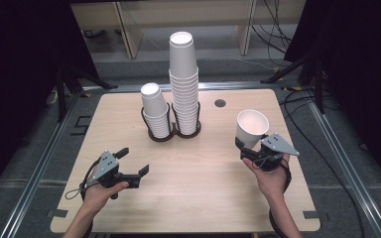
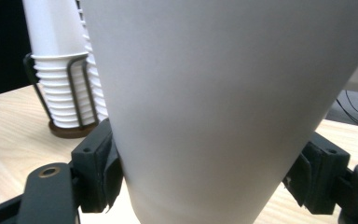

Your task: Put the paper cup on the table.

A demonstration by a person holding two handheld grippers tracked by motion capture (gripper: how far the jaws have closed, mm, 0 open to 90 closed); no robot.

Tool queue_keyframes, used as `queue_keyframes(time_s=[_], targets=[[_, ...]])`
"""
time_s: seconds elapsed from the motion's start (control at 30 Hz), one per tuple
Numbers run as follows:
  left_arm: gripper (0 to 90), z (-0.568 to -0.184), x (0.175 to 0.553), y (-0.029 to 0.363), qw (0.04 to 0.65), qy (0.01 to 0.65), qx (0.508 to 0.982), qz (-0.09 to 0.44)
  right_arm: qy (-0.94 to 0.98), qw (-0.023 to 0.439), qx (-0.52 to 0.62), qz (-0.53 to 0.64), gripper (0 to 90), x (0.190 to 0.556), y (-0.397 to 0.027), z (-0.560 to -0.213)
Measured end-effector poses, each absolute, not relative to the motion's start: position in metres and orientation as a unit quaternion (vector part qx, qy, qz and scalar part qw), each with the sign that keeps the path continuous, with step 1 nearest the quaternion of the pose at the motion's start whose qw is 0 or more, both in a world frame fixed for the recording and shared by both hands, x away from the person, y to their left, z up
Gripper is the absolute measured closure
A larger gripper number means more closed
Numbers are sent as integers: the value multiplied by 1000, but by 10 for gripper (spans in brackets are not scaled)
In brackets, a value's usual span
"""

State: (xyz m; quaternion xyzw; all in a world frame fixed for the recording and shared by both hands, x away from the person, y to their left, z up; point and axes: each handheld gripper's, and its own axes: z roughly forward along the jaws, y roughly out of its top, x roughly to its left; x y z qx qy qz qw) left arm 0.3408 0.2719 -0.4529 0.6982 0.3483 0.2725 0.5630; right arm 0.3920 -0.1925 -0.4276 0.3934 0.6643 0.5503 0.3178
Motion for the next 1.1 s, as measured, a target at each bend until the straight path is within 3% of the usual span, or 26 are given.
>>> queue_keyframes(time_s=[0.47, 1.1], targets=[[18, -473, 334, 285, 549, 392, 682, 282, 647, 339, 431, 529, 236, 417, -204, -432], [18, -479, 336, 289, 545, 401, 681, 280, 633, 357, 476, 496, 236, 492, -205, -425]])
